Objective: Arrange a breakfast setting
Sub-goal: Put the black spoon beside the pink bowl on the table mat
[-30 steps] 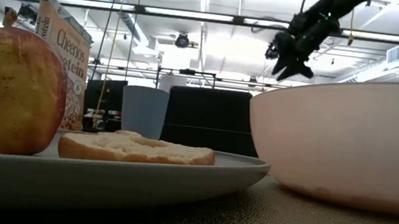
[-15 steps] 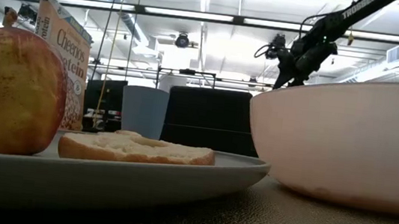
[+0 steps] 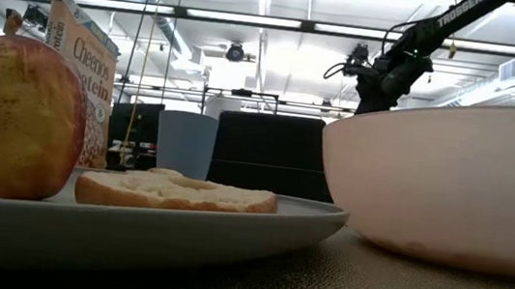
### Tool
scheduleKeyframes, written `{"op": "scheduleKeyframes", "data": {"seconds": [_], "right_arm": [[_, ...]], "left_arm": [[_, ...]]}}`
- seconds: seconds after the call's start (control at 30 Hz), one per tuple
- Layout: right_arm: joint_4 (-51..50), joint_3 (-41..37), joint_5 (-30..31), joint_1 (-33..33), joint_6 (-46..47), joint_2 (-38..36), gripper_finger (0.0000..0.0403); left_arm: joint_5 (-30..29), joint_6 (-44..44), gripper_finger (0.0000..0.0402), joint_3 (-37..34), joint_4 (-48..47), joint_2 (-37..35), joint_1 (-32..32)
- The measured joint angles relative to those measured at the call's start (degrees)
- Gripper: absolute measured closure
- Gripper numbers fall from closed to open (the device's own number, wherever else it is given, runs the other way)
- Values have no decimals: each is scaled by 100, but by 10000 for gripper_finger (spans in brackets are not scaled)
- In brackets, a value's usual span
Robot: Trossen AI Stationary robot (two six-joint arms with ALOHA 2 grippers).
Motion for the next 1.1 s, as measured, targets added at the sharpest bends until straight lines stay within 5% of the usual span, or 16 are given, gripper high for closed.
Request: {"op": "scheduleKeyframes", "data": {"seconds": [0.47, 0.8, 1.1], "right_arm": [[-274, 2, 115, 230, -335, -7, 355], [-301, 9, 186, 462, -391, -49, 363], [-351, 0, 840, 567, -409, -508, 371]], "left_arm": [[0, 43, 253, 0, -46, 0, 0], [216, 17, 253, 0, -48, 0, -11], [487, -120, 253, 0, -51, 0, -13]]}}
